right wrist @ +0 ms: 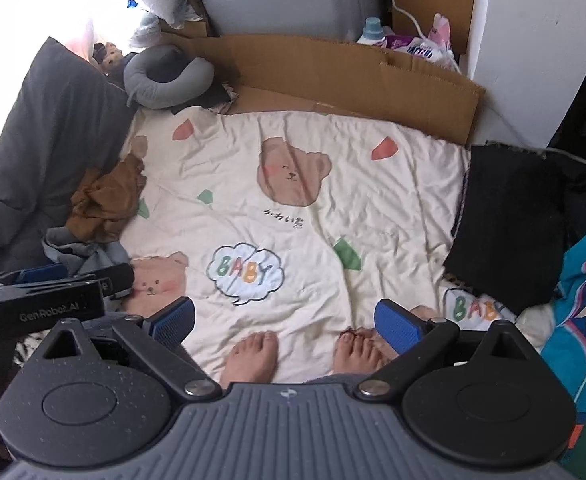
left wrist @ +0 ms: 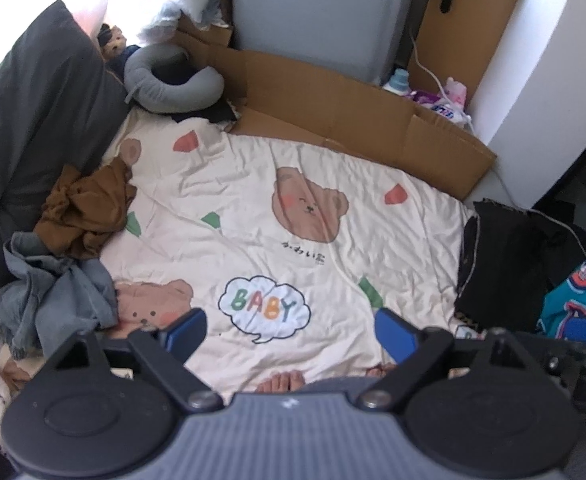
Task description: Fold clothes
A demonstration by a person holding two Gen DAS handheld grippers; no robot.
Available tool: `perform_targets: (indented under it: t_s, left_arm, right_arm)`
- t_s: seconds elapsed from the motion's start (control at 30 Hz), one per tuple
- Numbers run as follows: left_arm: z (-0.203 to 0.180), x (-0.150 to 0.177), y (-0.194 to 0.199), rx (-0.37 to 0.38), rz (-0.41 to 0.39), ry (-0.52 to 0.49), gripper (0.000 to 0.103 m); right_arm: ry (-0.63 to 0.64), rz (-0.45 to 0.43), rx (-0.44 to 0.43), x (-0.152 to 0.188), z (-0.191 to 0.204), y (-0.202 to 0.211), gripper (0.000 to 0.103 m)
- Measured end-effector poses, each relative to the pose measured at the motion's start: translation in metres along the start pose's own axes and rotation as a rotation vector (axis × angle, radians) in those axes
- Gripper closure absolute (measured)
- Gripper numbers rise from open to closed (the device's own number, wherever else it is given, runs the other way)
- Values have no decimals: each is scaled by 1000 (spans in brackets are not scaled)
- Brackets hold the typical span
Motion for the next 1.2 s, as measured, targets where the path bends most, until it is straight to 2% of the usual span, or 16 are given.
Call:
perform_targets:
  t_s: [0.8, 1.2]
  left_arm:
    - [0, -3, -2, -25, -1, -37, 11]
    - [15, -8, 0, -43, -17, -23, 11]
  right_arm:
    - [9, -12, 6, -4, -2, -2, 4]
    - [23, -24, 23, -5, -3, -1, 4]
Point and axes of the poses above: each gripper's, at about its wrist camera, not at the fingertips, and y roughly against the way its jaws point, z to its left, x to its underside, the point moved 6 cm from there along -y, roughly the way its jaws point, and after that the axes turned 6 degrees about x, right-handed, at the moved point
